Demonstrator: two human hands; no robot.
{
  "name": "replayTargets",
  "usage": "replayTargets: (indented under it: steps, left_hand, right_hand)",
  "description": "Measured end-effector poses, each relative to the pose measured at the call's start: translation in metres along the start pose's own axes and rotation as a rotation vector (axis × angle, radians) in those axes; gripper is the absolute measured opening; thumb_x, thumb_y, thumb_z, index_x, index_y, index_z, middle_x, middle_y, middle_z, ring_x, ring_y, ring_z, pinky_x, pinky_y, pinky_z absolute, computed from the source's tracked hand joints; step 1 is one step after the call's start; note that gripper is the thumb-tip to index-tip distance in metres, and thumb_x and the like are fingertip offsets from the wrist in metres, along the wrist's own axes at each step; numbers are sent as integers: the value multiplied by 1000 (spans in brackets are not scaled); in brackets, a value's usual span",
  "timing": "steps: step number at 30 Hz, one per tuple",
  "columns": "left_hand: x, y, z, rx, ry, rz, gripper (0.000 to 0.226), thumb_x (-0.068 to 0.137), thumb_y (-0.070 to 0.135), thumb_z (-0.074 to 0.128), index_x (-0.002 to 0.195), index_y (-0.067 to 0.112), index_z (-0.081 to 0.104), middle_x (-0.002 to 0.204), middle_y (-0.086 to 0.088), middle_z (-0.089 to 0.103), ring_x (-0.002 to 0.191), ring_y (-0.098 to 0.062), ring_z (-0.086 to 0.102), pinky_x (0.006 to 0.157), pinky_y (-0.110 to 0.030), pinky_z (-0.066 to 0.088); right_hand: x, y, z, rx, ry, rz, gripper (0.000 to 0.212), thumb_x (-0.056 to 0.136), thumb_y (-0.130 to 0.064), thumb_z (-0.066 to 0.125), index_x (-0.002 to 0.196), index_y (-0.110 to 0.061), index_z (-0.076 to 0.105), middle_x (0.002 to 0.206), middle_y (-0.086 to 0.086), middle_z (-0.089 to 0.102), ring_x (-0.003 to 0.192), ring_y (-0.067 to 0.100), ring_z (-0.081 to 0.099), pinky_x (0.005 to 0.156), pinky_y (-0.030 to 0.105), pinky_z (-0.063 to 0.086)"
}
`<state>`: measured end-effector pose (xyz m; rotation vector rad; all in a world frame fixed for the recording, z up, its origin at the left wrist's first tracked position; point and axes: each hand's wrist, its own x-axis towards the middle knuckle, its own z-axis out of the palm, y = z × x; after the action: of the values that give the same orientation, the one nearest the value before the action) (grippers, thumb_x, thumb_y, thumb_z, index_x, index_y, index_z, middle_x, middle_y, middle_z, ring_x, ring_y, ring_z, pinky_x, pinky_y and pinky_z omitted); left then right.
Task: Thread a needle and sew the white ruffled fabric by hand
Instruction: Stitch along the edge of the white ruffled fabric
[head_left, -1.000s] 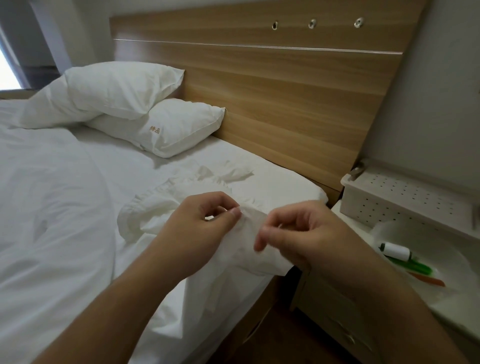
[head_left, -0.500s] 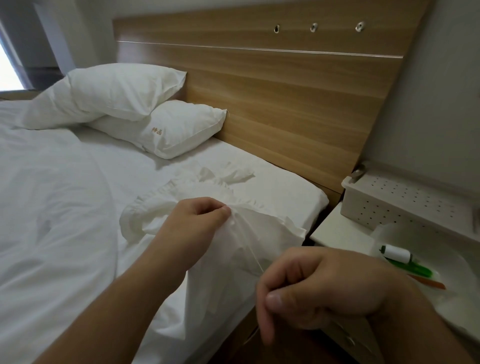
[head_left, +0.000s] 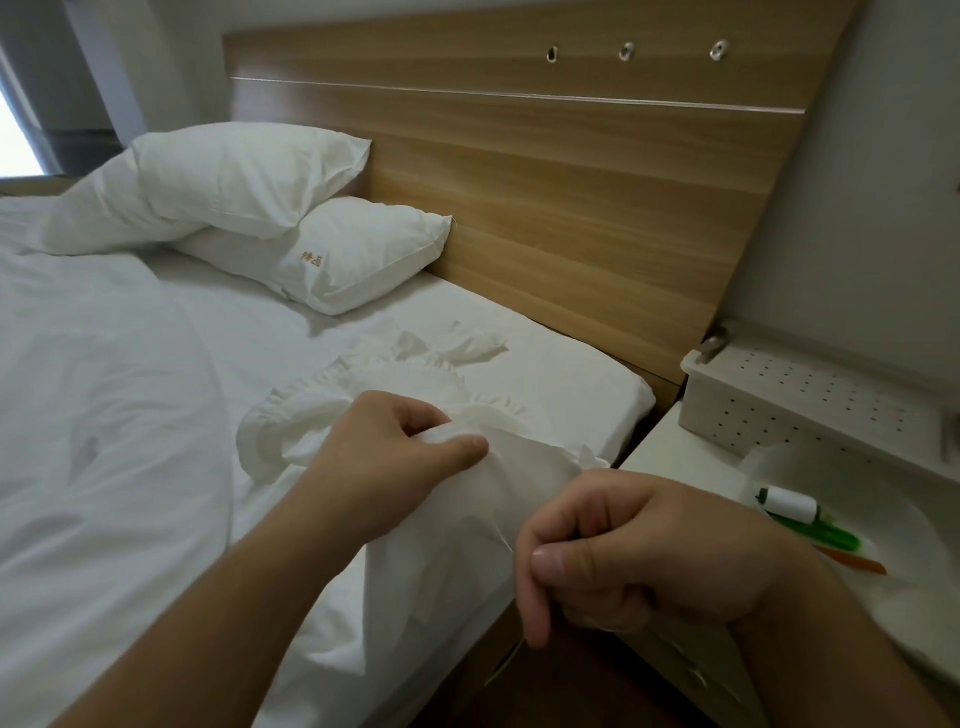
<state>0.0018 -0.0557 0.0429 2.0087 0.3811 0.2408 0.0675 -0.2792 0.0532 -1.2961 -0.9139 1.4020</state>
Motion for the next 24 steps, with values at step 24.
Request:
replayTargets:
  steps: [24]
  left_hand:
    - [-7, 7, -6, -232, -164, 92, 12, 94, 29, 78, 92, 20, 85, 90, -6, 82, 87, -23, 80, 80, -41, 67]
  right_hand:
    - [29, 6, 8, -361, 1001, -375, 16, 95, -31, 70, 111, -32, 70, 51, 0, 45, 48, 15, 44, 49, 29, 40]
